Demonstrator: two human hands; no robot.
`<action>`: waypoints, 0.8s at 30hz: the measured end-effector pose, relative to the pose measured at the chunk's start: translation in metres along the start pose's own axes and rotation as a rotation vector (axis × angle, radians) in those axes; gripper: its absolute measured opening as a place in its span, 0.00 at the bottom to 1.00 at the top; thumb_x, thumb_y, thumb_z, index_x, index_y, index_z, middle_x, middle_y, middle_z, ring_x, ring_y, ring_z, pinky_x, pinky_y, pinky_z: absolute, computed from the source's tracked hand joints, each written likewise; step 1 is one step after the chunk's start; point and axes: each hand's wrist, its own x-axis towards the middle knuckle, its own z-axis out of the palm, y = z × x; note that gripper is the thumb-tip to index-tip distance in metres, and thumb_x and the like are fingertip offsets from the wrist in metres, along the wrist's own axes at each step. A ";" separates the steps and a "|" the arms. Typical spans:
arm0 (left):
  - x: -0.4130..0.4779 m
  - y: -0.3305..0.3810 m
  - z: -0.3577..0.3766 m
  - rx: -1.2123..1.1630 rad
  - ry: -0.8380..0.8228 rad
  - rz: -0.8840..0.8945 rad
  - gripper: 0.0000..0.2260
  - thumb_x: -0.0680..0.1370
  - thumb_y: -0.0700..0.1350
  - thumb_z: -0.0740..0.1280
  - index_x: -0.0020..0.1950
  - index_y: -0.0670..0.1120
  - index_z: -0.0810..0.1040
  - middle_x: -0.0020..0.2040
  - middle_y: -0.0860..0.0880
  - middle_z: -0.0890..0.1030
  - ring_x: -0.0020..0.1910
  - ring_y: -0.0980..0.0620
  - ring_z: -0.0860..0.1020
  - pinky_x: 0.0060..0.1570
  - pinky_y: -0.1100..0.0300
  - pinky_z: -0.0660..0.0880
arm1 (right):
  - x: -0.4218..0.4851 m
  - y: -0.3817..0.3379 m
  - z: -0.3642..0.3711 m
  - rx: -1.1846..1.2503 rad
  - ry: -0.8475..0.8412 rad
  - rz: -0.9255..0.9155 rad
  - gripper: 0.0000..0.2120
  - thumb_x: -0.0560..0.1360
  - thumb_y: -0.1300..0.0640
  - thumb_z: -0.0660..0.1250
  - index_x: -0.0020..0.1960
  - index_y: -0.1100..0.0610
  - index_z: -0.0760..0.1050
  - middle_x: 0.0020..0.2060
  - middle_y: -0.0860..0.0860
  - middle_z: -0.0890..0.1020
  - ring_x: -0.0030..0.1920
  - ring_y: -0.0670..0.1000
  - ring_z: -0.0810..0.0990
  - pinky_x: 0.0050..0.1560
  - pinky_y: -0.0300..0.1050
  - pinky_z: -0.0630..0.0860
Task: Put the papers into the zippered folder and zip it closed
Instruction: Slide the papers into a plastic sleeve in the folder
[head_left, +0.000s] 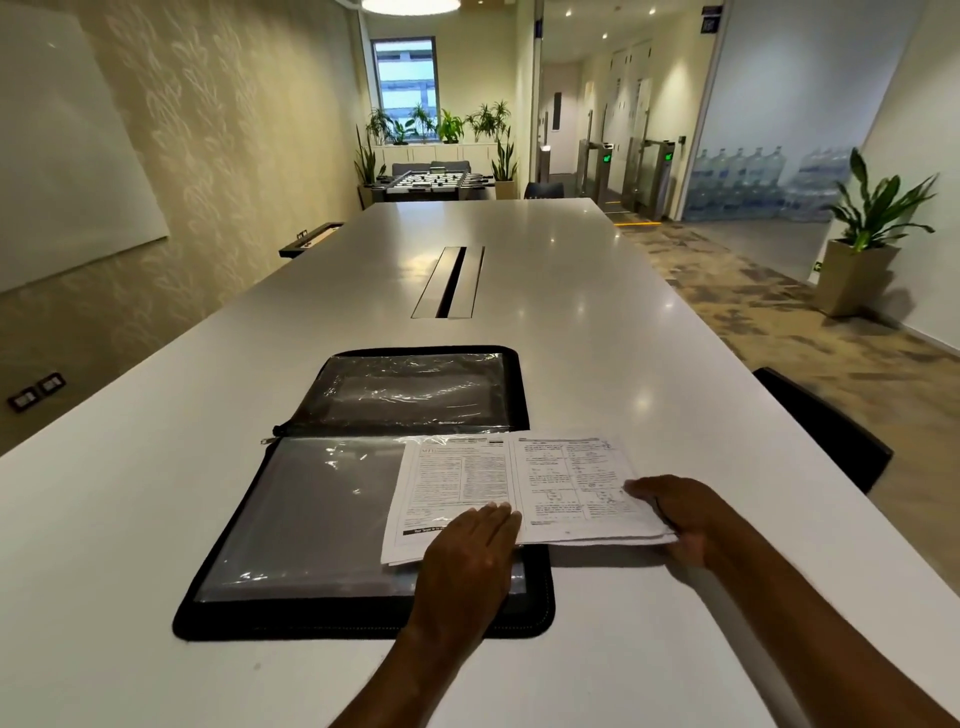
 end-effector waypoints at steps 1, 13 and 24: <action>0.000 0.000 0.000 -0.002 -0.004 0.002 0.17 0.63 0.38 0.79 0.50 0.41 0.84 0.47 0.43 0.85 0.46 0.47 0.84 0.48 0.55 0.80 | 0.002 -0.003 0.009 -0.136 0.015 -0.027 0.16 0.76 0.59 0.67 0.61 0.66 0.76 0.61 0.62 0.79 0.59 0.62 0.79 0.58 0.54 0.76; 0.000 0.001 -0.001 -0.032 0.005 0.029 0.15 0.65 0.36 0.77 0.51 0.41 0.84 0.49 0.44 0.85 0.48 0.47 0.83 0.48 0.56 0.80 | 0.006 -0.012 0.046 -0.138 -0.152 0.024 0.11 0.76 0.67 0.65 0.57 0.70 0.75 0.47 0.64 0.85 0.44 0.62 0.85 0.44 0.55 0.82; -0.002 0.000 0.000 -0.041 0.018 0.064 0.15 0.67 0.38 0.76 0.53 0.42 0.83 0.51 0.45 0.85 0.49 0.48 0.83 0.50 0.57 0.80 | 0.013 -0.015 0.086 -0.155 -0.186 -0.006 0.06 0.77 0.72 0.61 0.50 0.70 0.76 0.46 0.63 0.83 0.44 0.62 0.82 0.49 0.58 0.79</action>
